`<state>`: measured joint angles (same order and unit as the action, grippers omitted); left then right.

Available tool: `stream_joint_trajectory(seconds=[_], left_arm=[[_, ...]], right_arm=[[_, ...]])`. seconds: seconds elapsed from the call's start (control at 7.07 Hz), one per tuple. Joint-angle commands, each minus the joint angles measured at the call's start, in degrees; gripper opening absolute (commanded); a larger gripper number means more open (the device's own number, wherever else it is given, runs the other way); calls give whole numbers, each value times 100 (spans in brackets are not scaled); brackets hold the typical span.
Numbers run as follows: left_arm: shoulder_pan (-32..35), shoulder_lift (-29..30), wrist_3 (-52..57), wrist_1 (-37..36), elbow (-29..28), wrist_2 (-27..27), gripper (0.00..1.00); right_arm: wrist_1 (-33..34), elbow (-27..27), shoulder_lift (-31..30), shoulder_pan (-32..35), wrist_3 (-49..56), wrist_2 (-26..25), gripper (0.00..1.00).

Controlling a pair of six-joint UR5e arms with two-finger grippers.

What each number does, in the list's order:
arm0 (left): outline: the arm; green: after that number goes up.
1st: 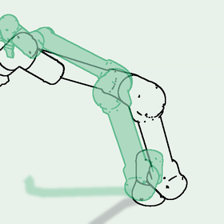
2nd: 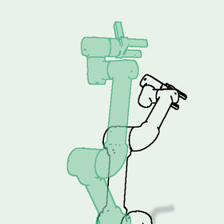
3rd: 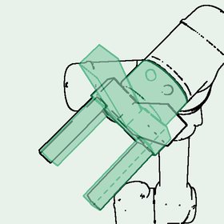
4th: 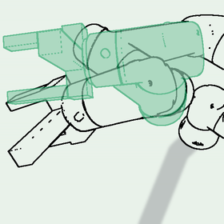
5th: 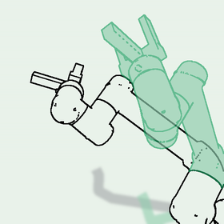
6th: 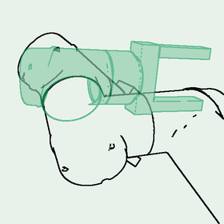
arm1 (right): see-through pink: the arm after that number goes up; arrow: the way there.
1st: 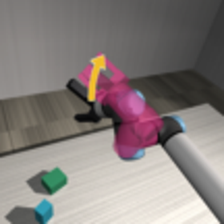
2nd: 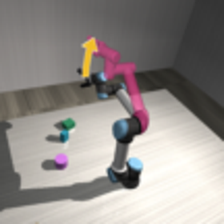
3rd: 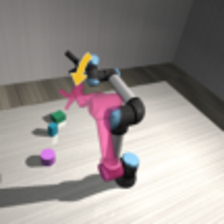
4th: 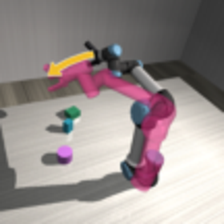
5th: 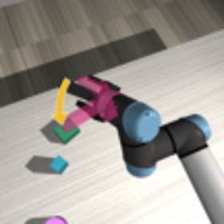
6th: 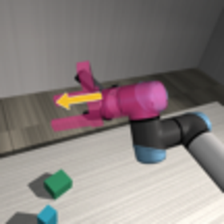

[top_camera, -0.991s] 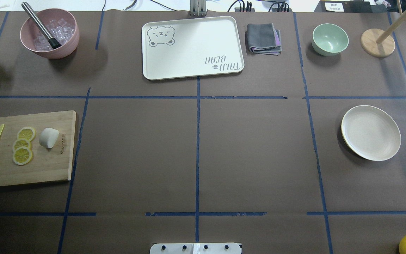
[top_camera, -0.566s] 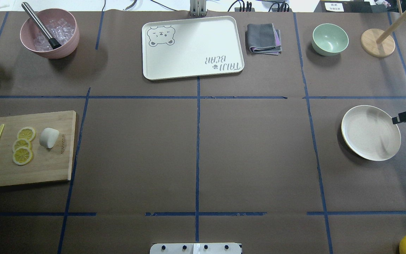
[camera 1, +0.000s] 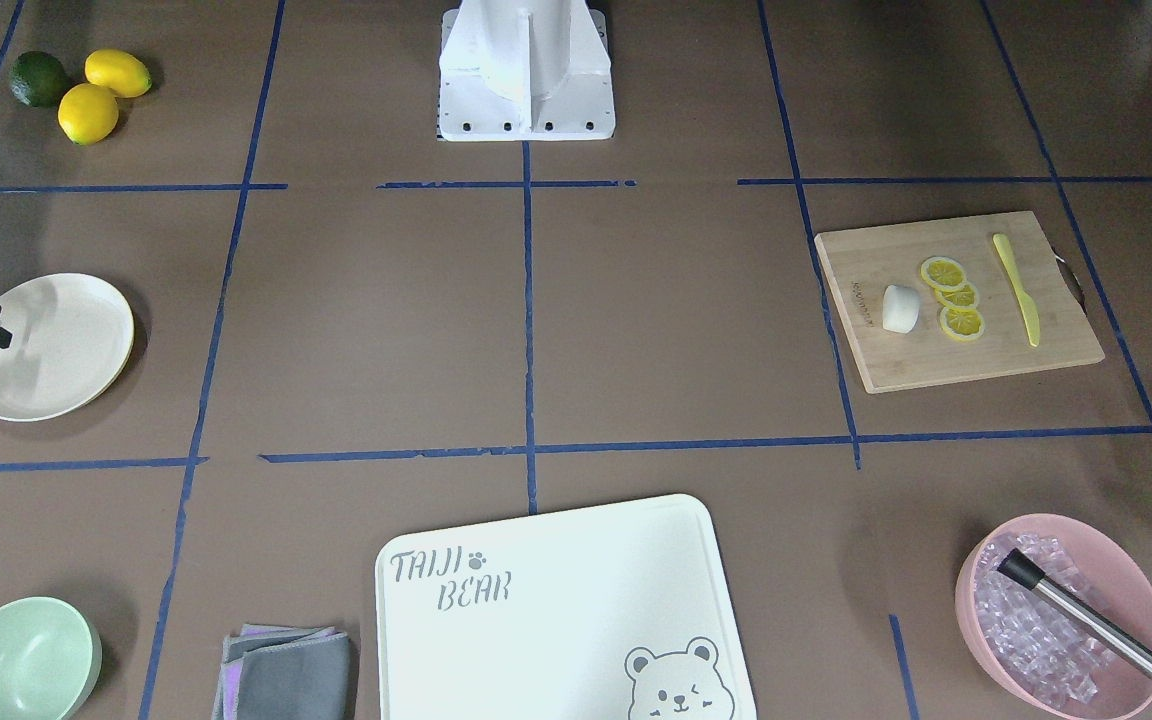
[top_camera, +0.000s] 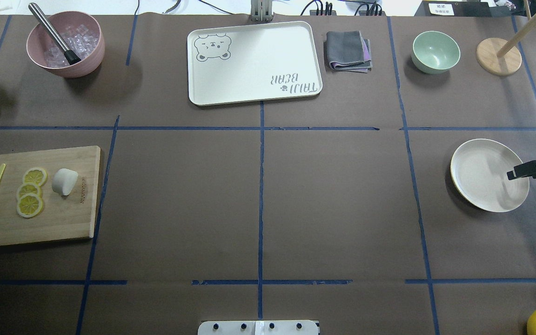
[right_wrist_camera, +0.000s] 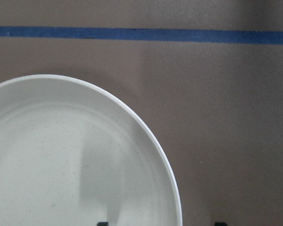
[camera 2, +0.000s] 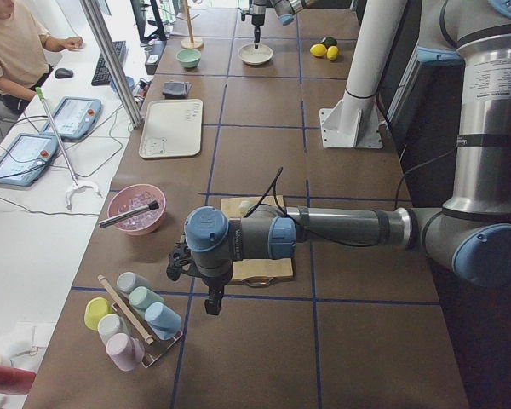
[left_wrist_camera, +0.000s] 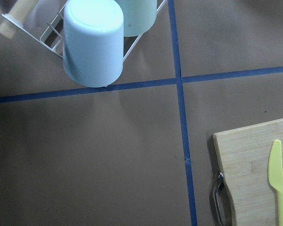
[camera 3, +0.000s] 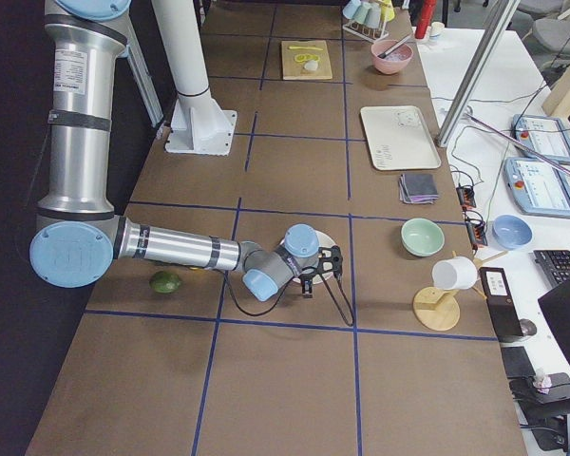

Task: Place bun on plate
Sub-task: 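Reach the right gripper to the cream plate rim and grip it, then slide the cream plate with the right gripper toward the table centre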

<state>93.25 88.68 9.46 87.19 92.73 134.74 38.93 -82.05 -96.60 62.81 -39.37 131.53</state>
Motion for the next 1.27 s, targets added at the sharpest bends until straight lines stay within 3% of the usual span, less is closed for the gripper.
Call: stream_joint_trajectory(seconds=[0.0,0.42,0.71,0.99,1.13], left_arm=[[0,0,-6,0,-1,0,100],[0,0,-6,0,-18,0,100],[-9,0,-6,9,-36,0,100],[-9,0,-15,9,-36,0,100],[-9,0,-15,0,-27,0,100]], right_arm=[[0,-21,-34,-5,17,22,1],[0,-169,-17,12,8,100,0],[88,-705,79,178,-71,485,0],[106,-760,717,144,-385,532,0],[176,-812,1252,-204,-1336,514,0]])
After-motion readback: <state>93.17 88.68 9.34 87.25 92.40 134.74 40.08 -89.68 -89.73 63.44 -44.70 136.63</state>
